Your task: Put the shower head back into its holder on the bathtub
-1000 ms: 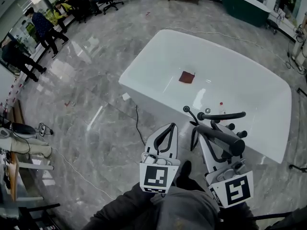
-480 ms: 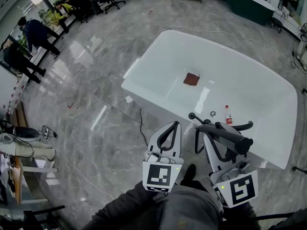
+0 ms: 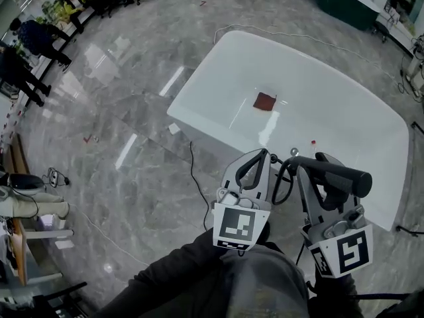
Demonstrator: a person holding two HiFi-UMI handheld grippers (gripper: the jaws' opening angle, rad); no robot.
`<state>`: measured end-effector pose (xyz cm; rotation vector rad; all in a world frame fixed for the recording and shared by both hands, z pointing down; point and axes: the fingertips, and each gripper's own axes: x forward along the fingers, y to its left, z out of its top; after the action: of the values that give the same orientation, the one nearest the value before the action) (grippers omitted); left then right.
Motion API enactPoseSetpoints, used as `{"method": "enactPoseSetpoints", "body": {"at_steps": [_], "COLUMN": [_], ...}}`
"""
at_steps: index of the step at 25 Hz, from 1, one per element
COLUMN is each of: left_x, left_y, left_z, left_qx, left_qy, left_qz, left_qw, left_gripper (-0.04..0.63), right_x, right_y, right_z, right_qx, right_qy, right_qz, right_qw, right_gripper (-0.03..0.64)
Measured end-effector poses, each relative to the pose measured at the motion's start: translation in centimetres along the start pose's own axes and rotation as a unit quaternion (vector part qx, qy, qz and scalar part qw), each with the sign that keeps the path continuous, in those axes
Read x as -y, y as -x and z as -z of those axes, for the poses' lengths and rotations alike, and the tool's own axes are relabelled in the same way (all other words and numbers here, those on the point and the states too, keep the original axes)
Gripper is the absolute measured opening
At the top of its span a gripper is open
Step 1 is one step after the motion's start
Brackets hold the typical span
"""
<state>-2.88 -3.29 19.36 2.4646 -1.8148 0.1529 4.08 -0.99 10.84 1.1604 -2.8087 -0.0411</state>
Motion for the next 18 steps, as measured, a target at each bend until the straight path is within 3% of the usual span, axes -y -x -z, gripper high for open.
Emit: {"method": "enactPoseSetpoints", "body": {"at_steps": [18], "left_x": [-6.5], "left_y": [-4.1], "left_z": [-4.9], "left_qx": [0.077], "left_qy": [0.036], "left_qz": [0.007], "left_qw": [0.9964], "left_gripper": [0.003], "right_x": [1.2], "right_y": [-7.8], "right_z": [-13.8], "right_qx": [0.085], "right_qy": [0.076], "right_qz": [0.004], "right_qw": [0.993], "right_gripper": [0.140]}}
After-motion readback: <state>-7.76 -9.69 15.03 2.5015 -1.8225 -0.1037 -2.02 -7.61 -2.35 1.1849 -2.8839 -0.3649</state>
